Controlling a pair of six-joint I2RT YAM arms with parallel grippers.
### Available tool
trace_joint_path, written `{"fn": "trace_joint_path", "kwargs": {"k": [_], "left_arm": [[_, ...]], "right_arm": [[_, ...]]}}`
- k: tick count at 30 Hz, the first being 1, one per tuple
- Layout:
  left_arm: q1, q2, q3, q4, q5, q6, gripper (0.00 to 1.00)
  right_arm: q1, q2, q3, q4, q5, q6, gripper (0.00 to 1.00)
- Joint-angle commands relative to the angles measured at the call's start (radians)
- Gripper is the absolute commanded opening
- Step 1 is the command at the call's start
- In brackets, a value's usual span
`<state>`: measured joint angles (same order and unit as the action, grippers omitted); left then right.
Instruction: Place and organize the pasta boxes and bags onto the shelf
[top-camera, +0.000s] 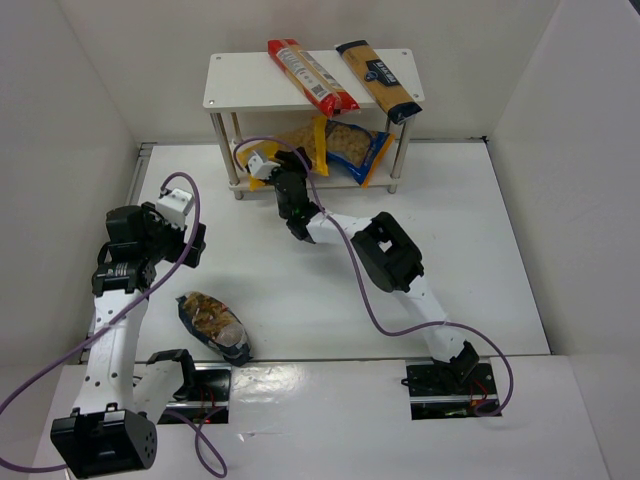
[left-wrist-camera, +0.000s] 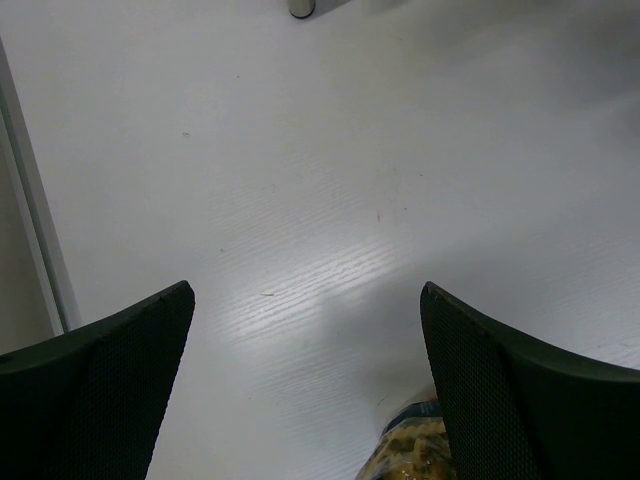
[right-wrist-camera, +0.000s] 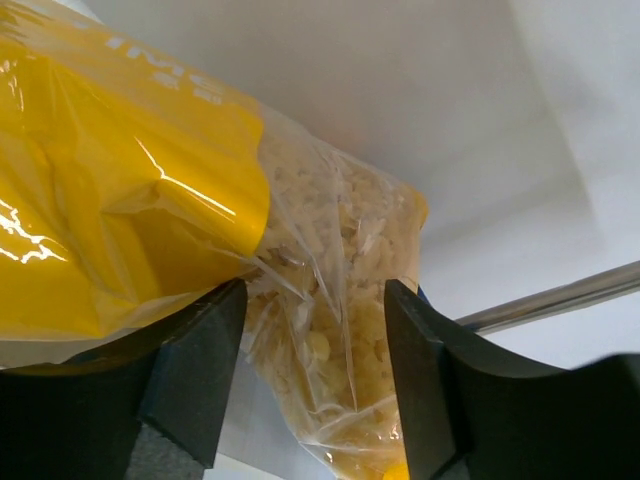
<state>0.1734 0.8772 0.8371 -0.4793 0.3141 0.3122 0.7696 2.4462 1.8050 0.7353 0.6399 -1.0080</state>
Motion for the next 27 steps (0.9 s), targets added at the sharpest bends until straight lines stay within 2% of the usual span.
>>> {"fn": "trace_joint_path", "kwargs": {"k": [1,13,20,23,27], "left_arm": [[0.006,-0.020,0.003,0.010,0.022,0.010,0.99],[0.006,-0.038,0.003,0.010,0.031,0.010,0.99],[0.006,-0.057,0.003,0.010,0.031,0.010,0.99],[0.006,-0.057,0.003,0.010,0.031,0.010,0.99],[0.006,-0.066,0.003,0.010,0.031,0.010,0.99]], "right_arm": [[0.000,-0.070,-0.022,0.027,0.000,0.020,0.66],[0.043,-0.190,-0.167,0.007,0.036,0.029,0.71],[0.062,-0.292,-0.245,-0.076,0.037,0.066,0.74],[0.080,-0.344,-0.286,-0.141,0.027,0.111,0.75],[0.102,-0.470,-0.344,-0.353,-0.034,0.235,0.75]]}}
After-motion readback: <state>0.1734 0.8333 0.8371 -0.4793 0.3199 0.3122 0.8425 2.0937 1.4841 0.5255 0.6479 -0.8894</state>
